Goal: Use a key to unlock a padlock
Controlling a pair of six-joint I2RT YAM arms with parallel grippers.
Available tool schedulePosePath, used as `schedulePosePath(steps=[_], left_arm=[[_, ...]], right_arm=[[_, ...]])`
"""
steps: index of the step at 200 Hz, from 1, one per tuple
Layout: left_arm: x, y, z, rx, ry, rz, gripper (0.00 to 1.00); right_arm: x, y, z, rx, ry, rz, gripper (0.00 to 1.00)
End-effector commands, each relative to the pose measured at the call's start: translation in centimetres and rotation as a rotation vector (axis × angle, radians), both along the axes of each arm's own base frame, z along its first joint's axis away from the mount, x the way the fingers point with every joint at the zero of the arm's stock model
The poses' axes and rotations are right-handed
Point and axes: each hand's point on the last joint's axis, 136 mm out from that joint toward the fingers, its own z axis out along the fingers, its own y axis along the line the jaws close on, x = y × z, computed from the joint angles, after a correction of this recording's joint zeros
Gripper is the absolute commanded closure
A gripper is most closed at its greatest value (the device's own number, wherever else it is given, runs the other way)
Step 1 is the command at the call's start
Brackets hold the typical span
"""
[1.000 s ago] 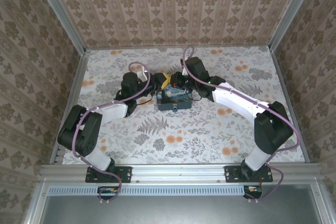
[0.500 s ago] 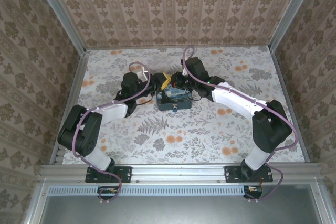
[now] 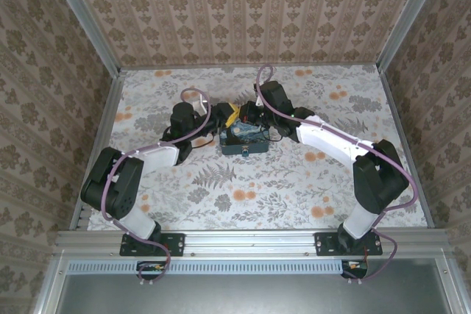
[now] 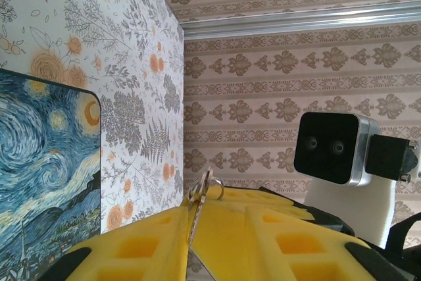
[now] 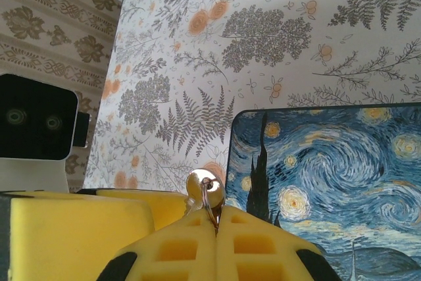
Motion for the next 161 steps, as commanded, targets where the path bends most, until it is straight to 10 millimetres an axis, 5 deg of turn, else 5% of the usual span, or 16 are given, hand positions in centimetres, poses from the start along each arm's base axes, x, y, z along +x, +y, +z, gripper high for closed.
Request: schedulePosePath(steps=[1,161], left_arm=[[-0.18,-0.1,-0.64,0.013,-0.012,-0.003,0.72],[-0.18,0.0,-1.28,0.028,-0.004,-0.003,1.0]], right_arm=[[-0.28,-0.08,0.43,0.02,-0.004,0.012,1.0],[-0.54,-0.22,0.41,0.024,-0.002,0.015,1.0]])
